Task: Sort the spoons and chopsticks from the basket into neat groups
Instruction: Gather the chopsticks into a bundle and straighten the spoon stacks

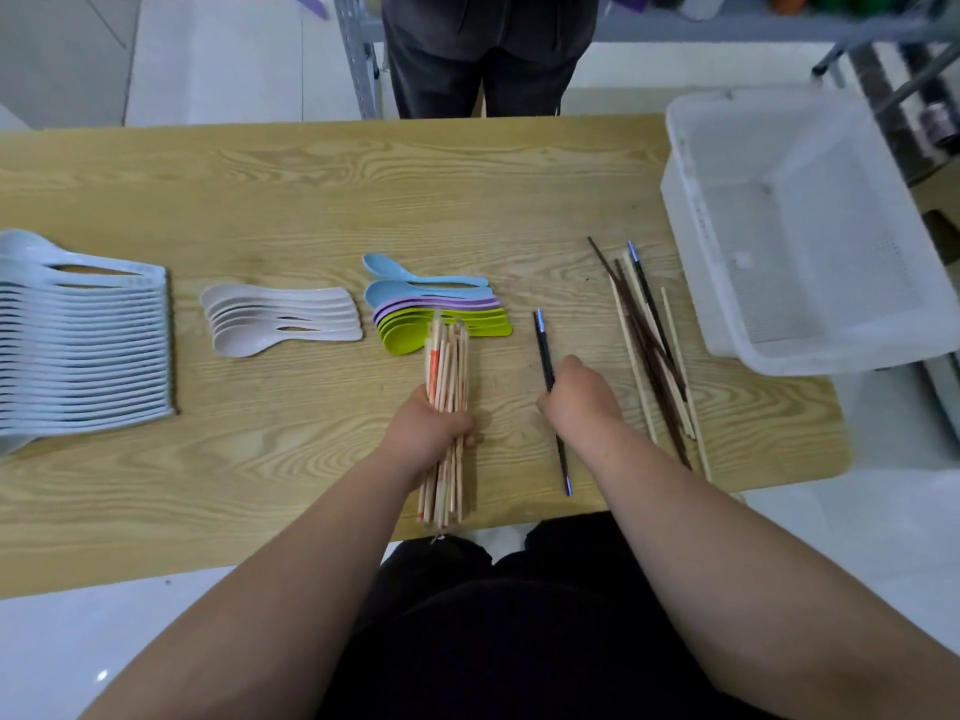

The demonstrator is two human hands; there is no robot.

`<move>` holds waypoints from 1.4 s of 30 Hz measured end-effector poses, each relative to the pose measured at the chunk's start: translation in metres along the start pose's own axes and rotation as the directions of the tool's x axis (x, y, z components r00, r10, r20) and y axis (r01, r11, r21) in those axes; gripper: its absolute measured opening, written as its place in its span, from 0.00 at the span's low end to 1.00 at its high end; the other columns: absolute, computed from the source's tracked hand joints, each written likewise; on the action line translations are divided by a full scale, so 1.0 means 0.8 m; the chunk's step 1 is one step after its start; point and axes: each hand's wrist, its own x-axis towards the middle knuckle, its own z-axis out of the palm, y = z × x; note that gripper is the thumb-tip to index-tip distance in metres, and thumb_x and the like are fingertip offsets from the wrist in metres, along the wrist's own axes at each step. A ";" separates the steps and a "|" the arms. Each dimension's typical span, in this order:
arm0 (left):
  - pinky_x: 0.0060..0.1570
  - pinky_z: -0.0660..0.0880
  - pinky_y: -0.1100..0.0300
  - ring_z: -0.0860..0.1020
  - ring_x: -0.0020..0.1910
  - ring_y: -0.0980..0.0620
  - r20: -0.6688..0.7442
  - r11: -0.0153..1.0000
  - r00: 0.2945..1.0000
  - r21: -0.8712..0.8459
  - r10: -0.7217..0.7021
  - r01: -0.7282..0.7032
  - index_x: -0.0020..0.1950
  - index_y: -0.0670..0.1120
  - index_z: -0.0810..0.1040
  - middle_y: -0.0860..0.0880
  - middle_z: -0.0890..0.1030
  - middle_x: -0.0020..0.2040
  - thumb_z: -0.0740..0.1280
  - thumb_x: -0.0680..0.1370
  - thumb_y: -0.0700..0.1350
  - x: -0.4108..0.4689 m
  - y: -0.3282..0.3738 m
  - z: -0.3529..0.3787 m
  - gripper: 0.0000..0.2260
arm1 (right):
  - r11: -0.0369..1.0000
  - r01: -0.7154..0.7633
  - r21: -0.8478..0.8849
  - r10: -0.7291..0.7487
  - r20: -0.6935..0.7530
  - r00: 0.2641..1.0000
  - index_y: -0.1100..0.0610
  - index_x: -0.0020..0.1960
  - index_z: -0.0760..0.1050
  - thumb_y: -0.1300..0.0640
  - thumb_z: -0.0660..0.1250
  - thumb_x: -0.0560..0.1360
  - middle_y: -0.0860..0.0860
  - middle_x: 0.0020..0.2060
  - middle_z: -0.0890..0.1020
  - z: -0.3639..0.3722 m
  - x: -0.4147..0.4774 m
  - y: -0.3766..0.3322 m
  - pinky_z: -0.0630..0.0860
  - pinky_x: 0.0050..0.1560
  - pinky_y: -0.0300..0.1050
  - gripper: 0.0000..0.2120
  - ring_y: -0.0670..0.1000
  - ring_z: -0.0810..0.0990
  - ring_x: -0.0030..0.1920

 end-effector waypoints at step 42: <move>0.36 0.82 0.50 0.83 0.34 0.45 0.063 0.975 0.995 -0.203 -0.076 0.087 0.57 0.41 0.75 0.45 0.82 0.33 0.73 0.65 0.37 0.035 0.050 0.168 0.21 | 0.948 0.192 -0.254 -0.233 -0.138 0.963 0.62 0.59 0.71 0.53 0.63 0.79 0.57 0.50 0.78 -0.069 0.078 0.147 0.67 0.35 0.46 0.14 0.59 0.80 0.44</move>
